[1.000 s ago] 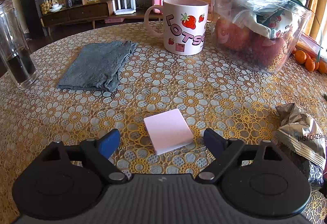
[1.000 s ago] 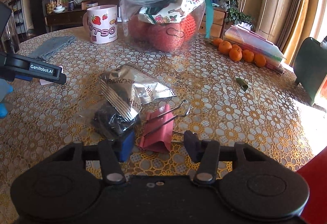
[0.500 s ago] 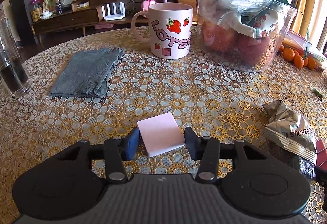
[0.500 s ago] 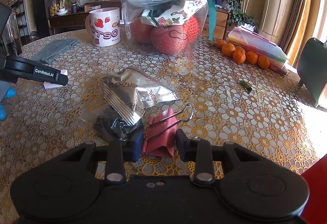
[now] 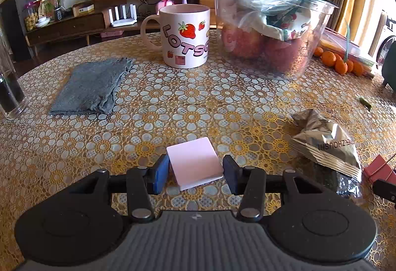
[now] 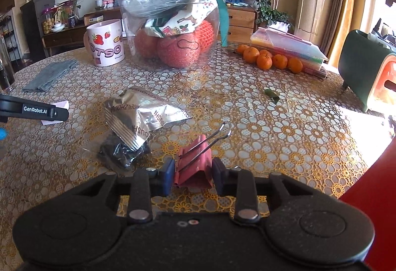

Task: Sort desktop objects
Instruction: 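Grasp the pink binder clip with the right tool while the left tool grasps the pink note pad, then carry the binder clip and note pad with both tools over the red box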

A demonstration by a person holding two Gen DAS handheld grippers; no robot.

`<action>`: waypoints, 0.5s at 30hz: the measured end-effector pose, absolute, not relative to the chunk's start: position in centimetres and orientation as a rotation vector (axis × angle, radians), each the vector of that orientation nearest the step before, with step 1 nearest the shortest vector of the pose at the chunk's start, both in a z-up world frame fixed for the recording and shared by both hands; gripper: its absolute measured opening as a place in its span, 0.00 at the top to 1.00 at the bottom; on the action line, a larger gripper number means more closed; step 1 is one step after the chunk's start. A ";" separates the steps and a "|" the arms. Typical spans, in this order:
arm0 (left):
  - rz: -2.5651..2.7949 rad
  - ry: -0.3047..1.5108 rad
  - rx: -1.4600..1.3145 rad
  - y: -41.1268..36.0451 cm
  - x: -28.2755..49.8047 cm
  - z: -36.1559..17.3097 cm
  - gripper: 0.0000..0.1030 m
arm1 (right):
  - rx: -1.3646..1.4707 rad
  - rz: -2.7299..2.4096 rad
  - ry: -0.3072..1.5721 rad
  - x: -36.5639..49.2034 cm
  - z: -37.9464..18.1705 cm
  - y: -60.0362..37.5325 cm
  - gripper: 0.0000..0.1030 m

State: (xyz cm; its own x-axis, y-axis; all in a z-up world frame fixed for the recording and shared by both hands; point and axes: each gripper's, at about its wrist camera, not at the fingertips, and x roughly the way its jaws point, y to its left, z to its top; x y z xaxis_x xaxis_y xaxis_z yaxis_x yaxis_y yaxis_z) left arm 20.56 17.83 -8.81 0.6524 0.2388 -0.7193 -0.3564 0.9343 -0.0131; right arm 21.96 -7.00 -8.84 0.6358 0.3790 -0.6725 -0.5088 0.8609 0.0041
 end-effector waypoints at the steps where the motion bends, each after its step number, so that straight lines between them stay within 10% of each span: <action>1: 0.331 0.792 -0.159 17.6 20.4 -8.7 0.55 | -0.186 0.508 0.721 21.9 -8.8 -7.3 0.70; 15: 0.184 0.813 -0.167 12.3 17.0 -7.4 0.55 | -0.103 0.497 0.728 19.3 -6.9 -10.2 0.70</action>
